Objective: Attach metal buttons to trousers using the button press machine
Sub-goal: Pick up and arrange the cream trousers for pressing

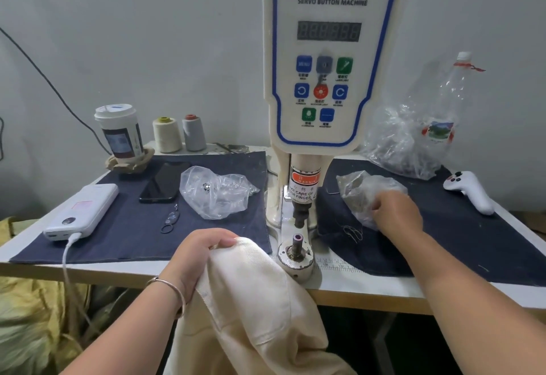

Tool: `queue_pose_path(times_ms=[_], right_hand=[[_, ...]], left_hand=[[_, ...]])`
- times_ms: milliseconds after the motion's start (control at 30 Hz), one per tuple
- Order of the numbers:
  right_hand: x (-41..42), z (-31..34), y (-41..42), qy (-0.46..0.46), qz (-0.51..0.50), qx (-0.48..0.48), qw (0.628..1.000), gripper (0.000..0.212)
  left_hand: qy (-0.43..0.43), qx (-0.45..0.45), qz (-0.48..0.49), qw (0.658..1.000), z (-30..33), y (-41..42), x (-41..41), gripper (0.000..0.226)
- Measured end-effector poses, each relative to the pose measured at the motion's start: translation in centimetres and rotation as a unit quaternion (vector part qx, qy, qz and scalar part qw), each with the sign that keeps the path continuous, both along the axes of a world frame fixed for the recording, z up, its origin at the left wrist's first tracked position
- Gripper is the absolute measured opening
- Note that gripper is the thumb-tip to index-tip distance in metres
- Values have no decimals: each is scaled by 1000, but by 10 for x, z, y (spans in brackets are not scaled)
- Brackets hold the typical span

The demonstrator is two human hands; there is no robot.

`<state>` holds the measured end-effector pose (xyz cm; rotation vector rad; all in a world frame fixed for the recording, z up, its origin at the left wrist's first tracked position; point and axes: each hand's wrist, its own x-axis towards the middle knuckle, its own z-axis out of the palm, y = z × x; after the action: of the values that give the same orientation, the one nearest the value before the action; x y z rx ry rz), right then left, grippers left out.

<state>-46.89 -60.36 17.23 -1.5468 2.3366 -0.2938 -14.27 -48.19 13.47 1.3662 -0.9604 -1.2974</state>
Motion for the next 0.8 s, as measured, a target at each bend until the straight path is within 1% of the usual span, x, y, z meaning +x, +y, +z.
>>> queue_pose_path(times_ms=[33,100,200,267,300,333,400,433,467,500,533,567,600,633,667,700,733,800], right_hand=[[1,-6,9,12,3,-82,997,20],[7,-17,33,34,16,-236,971,16],[23,-19,71,10,36,-384,923,12],[46,-12,102,0,71,-467,881,20],[64,-8,121,-9,123,-512,850,26],[86,-3,142,-26,197,-545,815,31],[128,2,168,-90,346,-548,757,35],[149,6,171,-121,396,-531,739,33],[171,14,167,-145,425,-496,743,29],[191,22,156,-159,436,-436,771,23],[210,32,141,-161,431,-358,812,14],[229,39,122,-150,414,-282,852,10],[245,43,100,-122,392,-222,884,19],[259,43,79,-88,373,-181,906,28],[271,41,60,-51,363,-155,917,33],[280,37,45,-10,357,-141,923,35],[287,31,31,23,350,-129,928,36],[298,16,6,64,332,-109,935,37]], left_hand=[[4,1,4,1000,1,1,-1,15],[7,7,7,1000,6,4,-2,15],[24,17,0,1000,8,6,-3,15],[28,26,-2,999,11,8,-3,15],[26,26,-7,999,12,8,-3,17],[18,24,-13,999,13,9,-2,21],[-1,16,-31,999,16,11,-2,20],[-7,11,-34,999,16,11,-2,14],[-5,8,-26,1000,17,10,-3,15],[-5,9,-4,1000,16,8,-4,28],[-10,10,16,1000,14,7,-4,36],[-31,-1,24,999,12,6,-3,36],[-33,-1,15,999,11,6,-2,29],[-25,3,1,1000,13,7,-1,18],[-15,8,-13,1000,15,9,0,9],[-12,2,-31,999,15,8,3,11],[-15,-4,-42,999,15,7,6,17],[-20,-15,-60,998,14,4,9,23]])
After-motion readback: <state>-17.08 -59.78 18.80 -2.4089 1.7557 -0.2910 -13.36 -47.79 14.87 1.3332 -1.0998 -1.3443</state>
